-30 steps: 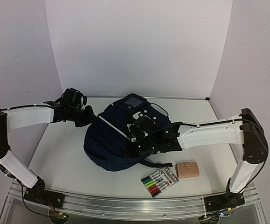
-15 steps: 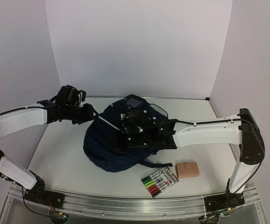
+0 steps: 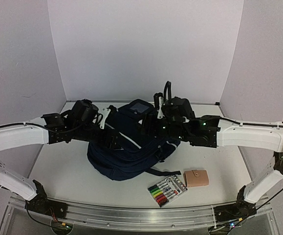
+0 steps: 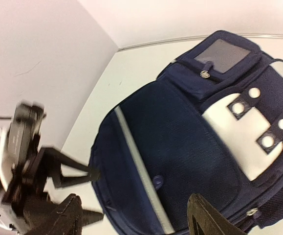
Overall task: Pack the student bag
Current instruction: Unzip the student bag at the center of the board.
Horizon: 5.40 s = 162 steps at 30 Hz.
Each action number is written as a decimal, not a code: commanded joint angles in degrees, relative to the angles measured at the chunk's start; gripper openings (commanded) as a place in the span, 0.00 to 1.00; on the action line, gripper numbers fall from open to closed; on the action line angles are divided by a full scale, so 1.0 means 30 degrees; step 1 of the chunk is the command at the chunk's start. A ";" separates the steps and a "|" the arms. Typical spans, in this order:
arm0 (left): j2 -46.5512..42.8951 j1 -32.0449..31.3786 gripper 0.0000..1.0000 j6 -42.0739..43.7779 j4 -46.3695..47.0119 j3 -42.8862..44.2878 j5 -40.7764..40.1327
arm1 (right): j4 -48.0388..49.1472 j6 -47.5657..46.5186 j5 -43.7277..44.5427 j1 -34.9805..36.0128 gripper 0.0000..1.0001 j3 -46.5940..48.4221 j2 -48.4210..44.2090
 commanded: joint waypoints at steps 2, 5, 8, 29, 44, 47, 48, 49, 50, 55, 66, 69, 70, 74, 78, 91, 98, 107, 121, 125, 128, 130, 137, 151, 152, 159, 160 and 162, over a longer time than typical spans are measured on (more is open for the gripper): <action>0.1054 -0.1932 0.66 0.2548 -0.0442 -0.0051 -0.3286 | 0.0180 0.0239 0.0054 -0.1484 0.72 -0.1448 -0.1523; 0.1387 -0.2253 0.64 0.3219 -0.0304 -0.0241 -0.4403 | 0.0194 0.0326 0.0027 -0.1698 0.73 -0.1891 -0.1925; 0.1804 -0.2517 0.61 0.3616 -0.0642 -0.0009 -0.5119 | 0.0191 0.0394 -0.0045 -0.1747 0.73 -0.2107 -0.2027; 0.0667 -0.3597 0.48 0.5816 -0.1194 -0.0910 -0.6727 | 0.0185 0.0297 -0.0904 -0.1888 0.74 -0.1345 -0.0478; 0.1619 -0.3595 0.14 0.6916 -0.0264 -0.0145 -0.6470 | 0.0230 -0.0827 -0.0926 -0.1890 0.74 -0.2004 -0.0854; 0.1273 -0.3595 0.02 0.6698 -0.0228 -0.0195 -0.6483 | 0.0535 -0.2316 -0.1164 -0.1877 0.73 -0.2795 -0.1353; 0.1063 -0.3586 0.00 0.6672 -0.0173 -0.0272 -0.6500 | 0.0682 -0.2920 -0.1403 -0.1868 0.71 -0.3140 -0.1572; 0.0802 -0.3572 0.00 0.6643 -0.0091 -0.0371 -0.6512 | 0.0770 -0.3535 -0.1765 -0.1862 0.69 -0.3464 -0.1800; 0.0552 -0.3567 0.00 0.6597 -0.0013 -0.0472 -0.6558 | 0.1019 -0.4224 -0.2214 -0.1835 0.68 -0.3822 -0.2073; -0.0499 -0.3538 0.00 0.6219 0.0289 -0.0636 -0.6865 | 0.2296 -0.7230 -0.3569 -0.0885 0.66 -0.4895 -0.3337; -0.1432 -0.3020 0.00 0.5574 -0.0064 -0.0469 -0.6226 | 0.3600 -1.0511 -0.1764 0.1217 0.68 -0.3586 -0.1094; -0.1652 -0.2920 0.00 0.5400 -0.0046 -0.0481 -0.6034 | 0.3600 -1.1489 -0.0588 0.1801 0.68 -0.2833 0.0083; -0.1707 -0.2881 0.00 0.5376 -0.0037 -0.0510 -0.5985 | 0.3600 -1.1825 -0.0166 0.1946 0.68 -0.2577 0.0452; -0.1776 -0.2782 0.00 0.5279 0.0004 -0.0539 -0.5984 | 0.3600 -1.3000 0.1611 0.2399 0.60 -0.1411 0.1662; -0.1782 -0.2705 0.00 0.5263 0.0077 -0.0528 -0.5942 | 0.3600 -1.4278 0.2609 0.2577 0.55 -0.0635 0.2750; -0.1645 -0.1744 0.00 0.4649 0.0116 -0.0023 -0.5146 | 0.3632 -1.5962 0.4369 0.3271 0.17 0.0277 0.4710; -0.2066 -0.0005 0.00 0.3721 0.0173 -0.0312 -0.4243 | 0.4581 -1.5487 0.5761 0.3271 0.00 -0.0604 0.4348; -0.1739 0.3434 0.00 0.3721 -0.0643 -0.0617 -0.5489 | 0.4913 -1.4269 0.5977 0.3277 0.00 -0.2570 0.2372; -0.0076 0.7502 0.00 0.4695 0.3890 -0.1510 0.1899 | 0.4435 -1.1992 0.4406 0.3271 0.04 -0.3737 0.0325; -0.0851 0.7472 0.00 0.4502 0.4105 -0.2446 0.4161 | 0.3503 -1.1483 0.4227 0.3273 0.52 -0.2098 0.1418; -0.1618 0.7297 0.00 0.3859 0.4105 -0.3045 0.5564 | 0.2459 -1.1108 0.4743 0.3302 0.67 -0.0302 0.2563; -0.2050 0.6908 0.00 0.3596 0.4007 -0.3365 0.5759 | 0.2364 -1.1094 0.4594 0.3320 0.74 0.0359 0.2977; -0.3100 0.5766 0.00 0.3073 0.3887 -0.3838 0.5205 | 0.1017 -1.1673 0.3458 0.3330 0.83 0.3403 0.5420; -0.3411 0.5545 0.00 0.2792 0.3791 -0.4197 0.4254 | 0.0464 -1.2536 0.6154 0.3330 0.27 0.5884 0.8074; -0.3396 0.5549 0.00 0.2681 0.3752 -0.4152 0.3856 | 0.0464 -1.2528 0.6259 0.3330 0.20 0.5880 0.7998; -0.2233 0.7026 0.00 0.1314 0.3742 -0.3465 0.1724 | 0.0626 -1.2393 0.5472 0.3330 0.00 0.4919 0.6289; -0.1915 0.7356 0.00 0.1232 0.4078 -0.3309 0.2126 | 0.0679 -1.2360 0.5257 0.3355 0.00 0.4693 0.5916; -0.0997 0.7742 0.00 0.1099 0.4359 -0.2796 0.2924 | 0.0755 -1.2238 0.4650 0.3359 0.00 0.4250 0.5272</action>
